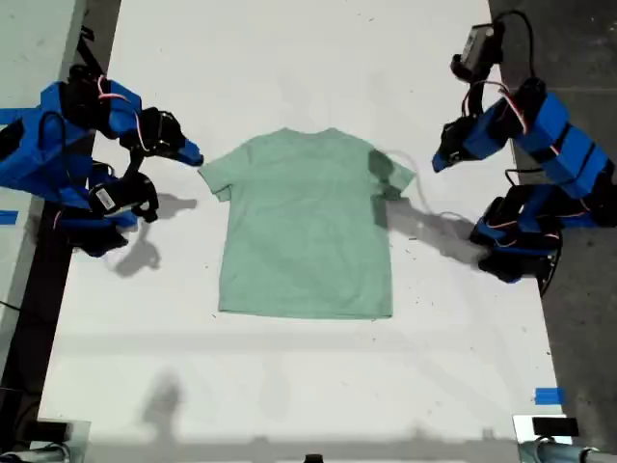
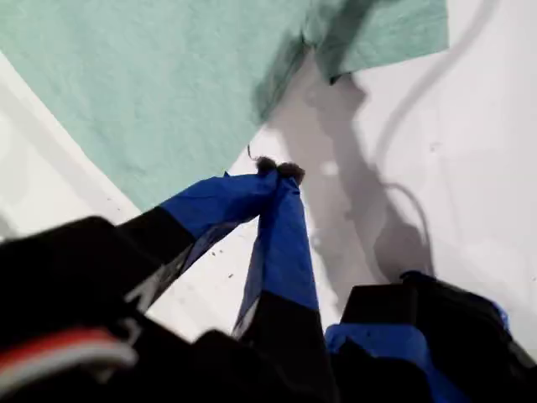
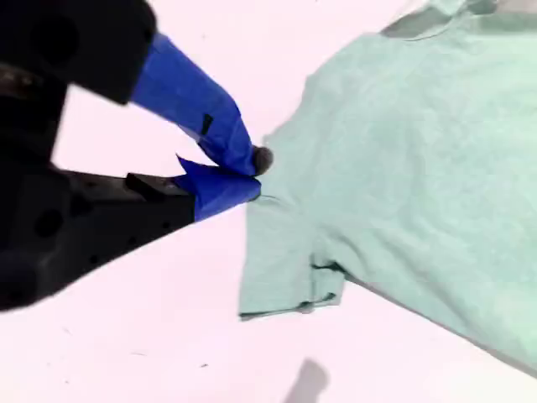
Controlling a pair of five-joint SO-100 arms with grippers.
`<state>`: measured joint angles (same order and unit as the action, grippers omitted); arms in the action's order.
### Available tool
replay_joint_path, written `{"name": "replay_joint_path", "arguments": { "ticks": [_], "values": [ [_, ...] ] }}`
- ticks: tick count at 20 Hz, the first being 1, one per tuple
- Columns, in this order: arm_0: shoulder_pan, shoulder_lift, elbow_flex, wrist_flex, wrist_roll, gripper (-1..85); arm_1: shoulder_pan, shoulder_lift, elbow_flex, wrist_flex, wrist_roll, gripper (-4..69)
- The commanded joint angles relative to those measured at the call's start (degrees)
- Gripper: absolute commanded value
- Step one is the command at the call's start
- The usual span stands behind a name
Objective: Fold tshirt
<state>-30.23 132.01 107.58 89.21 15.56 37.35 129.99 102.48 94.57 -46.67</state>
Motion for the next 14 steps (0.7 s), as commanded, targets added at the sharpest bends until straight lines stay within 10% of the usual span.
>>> {"name": "replay_joint_path", "arguments": {
  "ticks": [1, 7, 14],
  "values": [
    [-4.9, -1.6, -7.9, 3.6, 4.5, 0.9, 3.6, -5.6, -9.3, 0.5, -5.4, -0.7],
    [-7.7, -1.8, -1.3, 1.4, 5.8, 4.6, 9.0, -9.1, -7.4, -2.5, -13.3, 23.9],
    [-7.6, -3.6, 3.5, -4.3, 6.5, 4.8, 14.9, -10.7, 19.0, -27.5, -20.0, 29.7]
  ]
}}
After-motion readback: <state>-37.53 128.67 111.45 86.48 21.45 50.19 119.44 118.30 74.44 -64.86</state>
